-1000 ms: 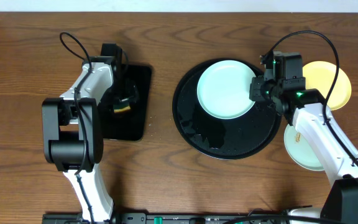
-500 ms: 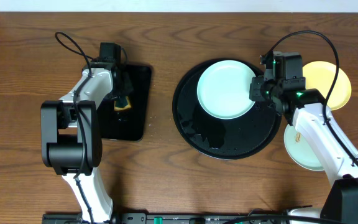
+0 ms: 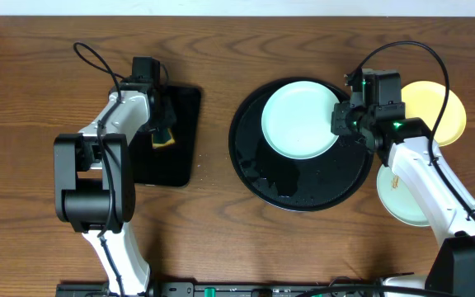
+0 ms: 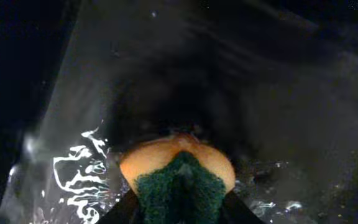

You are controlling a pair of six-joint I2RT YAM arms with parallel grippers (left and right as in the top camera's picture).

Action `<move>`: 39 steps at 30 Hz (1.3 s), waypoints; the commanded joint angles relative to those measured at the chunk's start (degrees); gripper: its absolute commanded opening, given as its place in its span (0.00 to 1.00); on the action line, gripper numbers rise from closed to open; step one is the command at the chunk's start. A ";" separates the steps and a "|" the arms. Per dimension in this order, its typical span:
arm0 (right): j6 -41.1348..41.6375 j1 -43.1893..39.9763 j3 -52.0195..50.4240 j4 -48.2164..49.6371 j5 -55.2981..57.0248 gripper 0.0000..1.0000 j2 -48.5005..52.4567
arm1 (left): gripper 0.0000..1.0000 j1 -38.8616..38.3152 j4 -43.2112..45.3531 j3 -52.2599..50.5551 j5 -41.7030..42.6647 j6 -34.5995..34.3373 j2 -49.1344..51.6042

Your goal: Clean dirty plates on tray and stack at the side

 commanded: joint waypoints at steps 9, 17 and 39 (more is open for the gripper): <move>-3.17 0.04 0.31 -0.90 -0.70 0.01 -0.24 | 0.07 -1.70 -6.43 -2.49 1.16 1.57 -16.72; -3.19 1.62 0.31 -0.55 -0.63 0.01 -0.24 | 0.08 -1.86 -5.51 -2.49 1.18 3.67 -20.68; -2.49 1.92 0.31 -0.17 -1.07 0.01 -0.24 | 0.07 -1.77 0.31 -0.76 5.90 4.50 -20.74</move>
